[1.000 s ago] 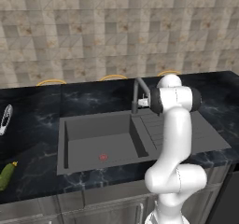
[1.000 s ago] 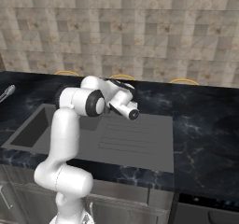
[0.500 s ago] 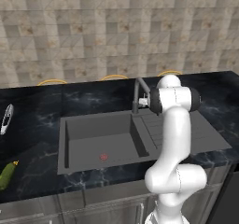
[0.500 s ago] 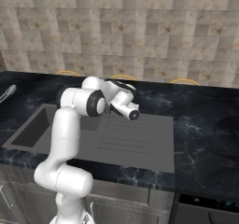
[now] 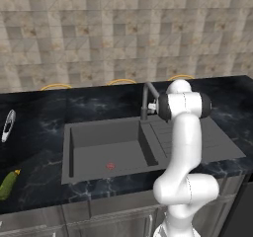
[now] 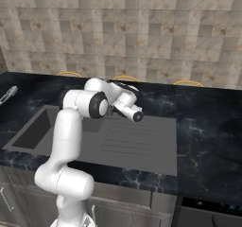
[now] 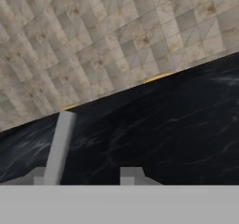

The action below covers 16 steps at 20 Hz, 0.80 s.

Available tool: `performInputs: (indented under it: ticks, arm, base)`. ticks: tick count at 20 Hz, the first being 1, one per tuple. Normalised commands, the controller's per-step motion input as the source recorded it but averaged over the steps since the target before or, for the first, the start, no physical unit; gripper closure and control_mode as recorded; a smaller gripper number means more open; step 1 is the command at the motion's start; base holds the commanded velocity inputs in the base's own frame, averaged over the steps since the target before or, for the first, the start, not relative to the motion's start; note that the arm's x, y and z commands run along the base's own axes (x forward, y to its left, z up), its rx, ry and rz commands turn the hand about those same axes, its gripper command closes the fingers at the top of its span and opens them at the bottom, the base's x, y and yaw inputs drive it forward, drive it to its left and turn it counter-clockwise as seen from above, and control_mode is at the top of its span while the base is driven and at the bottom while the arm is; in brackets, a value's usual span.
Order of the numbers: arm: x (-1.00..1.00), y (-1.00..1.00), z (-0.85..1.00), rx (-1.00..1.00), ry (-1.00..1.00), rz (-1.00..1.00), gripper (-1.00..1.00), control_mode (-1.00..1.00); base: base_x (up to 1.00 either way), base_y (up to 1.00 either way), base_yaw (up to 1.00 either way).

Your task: Turn on the sink faucet. Then move the cucumber from the counter to the sink. Turn off the sink. Move the vegetable from the sink to the pot next to the stove. Finally move the pot to the front center burner.

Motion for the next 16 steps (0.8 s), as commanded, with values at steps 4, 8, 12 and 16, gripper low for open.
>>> performInputs:
  ticks: [4,8,12,16]
  arm:
    - [-0.02,-0.40,-0.15,0.09,0.00,0.00,1.00,-1.00]
    - [0.00,-0.33,-0.14,0.07,0.00,0.00,1.00,-1.00]
    - [0.00,-0.25,-0.10,0.06,0.01,0.00,-1.00,-1.00]
    - [-0.05,-0.20,0.06,0.05,0.00,-0.03,-1.00,-1.00]
  base:
    - [0.00,0.00,0.00]
    - [0.00,0.00,0.00]
    - [0.00,0.00,0.00]
    - [0.00,0.00,0.00]
